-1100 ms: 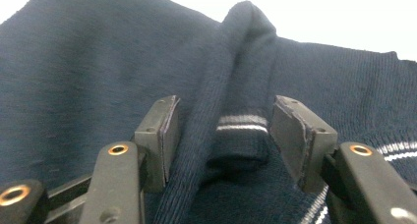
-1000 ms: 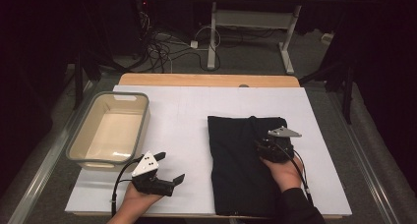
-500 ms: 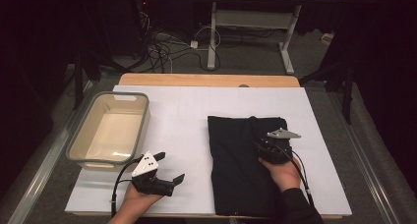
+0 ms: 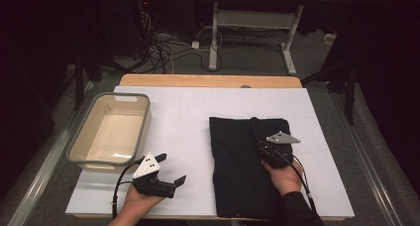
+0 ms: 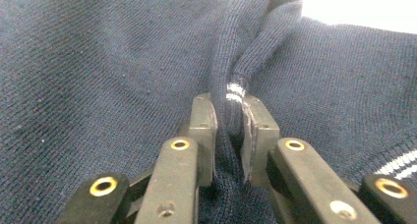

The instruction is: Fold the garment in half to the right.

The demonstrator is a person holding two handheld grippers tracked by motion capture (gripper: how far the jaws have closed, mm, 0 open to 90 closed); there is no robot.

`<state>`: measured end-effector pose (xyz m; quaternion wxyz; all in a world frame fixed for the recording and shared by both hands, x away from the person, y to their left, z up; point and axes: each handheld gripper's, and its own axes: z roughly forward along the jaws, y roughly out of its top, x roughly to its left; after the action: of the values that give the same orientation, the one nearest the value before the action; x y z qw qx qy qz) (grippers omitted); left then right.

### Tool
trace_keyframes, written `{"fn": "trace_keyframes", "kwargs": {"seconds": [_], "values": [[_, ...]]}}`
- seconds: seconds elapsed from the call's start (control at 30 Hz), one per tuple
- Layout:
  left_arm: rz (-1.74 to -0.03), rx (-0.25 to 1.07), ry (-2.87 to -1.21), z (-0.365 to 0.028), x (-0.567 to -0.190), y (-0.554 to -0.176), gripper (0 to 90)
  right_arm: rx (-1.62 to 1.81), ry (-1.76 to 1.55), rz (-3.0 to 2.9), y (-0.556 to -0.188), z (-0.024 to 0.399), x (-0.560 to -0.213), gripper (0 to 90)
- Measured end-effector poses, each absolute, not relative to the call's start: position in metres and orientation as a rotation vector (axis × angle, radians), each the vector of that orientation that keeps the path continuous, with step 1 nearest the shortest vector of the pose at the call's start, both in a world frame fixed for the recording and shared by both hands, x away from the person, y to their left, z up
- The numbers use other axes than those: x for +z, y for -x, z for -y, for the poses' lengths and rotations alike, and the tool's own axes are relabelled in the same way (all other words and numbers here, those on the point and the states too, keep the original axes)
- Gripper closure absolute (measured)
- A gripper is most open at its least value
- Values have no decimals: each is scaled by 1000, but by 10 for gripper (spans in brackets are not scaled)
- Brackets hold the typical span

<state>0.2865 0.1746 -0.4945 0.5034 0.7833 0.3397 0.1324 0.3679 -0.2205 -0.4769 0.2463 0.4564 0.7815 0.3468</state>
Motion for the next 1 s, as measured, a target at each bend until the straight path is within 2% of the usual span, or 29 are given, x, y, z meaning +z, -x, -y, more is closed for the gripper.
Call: {"fn": "trace_keyframes", "kwargs": {"seconds": [0.4,0.57,0.7,1.0], "values": [[-821,316,-1894,-175,-494,-287,0,1046,-1206,-1910,-354,246,-418,794],[-821,316,-1893,-175,-494,-287,0,1042,-1219,-1862,-354,257,-407,794],[-819,314,-1894,-175,-494,-287,0,998,-1278,-1858,-361,266,-415,793],[-812,306,-1893,-175,-494,-287,0,891,-1447,-1866,-374,296,-468,794]]}}
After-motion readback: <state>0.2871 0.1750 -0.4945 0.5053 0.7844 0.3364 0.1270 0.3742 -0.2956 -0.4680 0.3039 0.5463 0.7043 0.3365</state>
